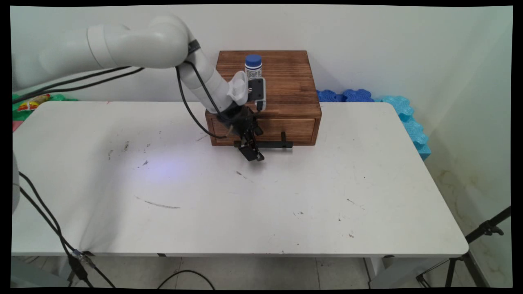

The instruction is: Open the drawer

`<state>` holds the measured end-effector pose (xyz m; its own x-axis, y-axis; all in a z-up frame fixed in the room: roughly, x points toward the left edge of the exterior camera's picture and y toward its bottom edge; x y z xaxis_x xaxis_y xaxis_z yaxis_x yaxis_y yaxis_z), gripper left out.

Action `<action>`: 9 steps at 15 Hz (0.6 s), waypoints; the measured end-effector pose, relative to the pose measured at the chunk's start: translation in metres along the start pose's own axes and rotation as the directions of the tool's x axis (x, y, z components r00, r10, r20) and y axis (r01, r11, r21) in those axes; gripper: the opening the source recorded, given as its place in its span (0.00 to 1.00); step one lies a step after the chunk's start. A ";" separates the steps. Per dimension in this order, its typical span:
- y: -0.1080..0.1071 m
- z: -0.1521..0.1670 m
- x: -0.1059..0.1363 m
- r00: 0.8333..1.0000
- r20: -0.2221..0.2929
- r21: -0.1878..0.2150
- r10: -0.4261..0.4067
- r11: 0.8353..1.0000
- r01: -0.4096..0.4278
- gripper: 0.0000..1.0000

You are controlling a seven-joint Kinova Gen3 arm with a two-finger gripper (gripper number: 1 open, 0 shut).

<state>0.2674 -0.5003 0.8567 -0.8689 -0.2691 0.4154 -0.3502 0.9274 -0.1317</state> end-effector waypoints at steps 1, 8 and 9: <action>0.000 0.005 0.000 1.000 0.003 -0.001 -0.001 1.000 0.001 1.00; 0.004 0.029 0.000 1.000 0.018 -0.006 -0.012 1.000 0.012 1.00; 0.004 0.032 0.000 1.000 0.019 -0.007 -0.015 1.000 0.015 1.00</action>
<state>0.2550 -0.5046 0.8278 -0.8702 -0.2877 0.3999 -0.3608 0.9250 -0.1196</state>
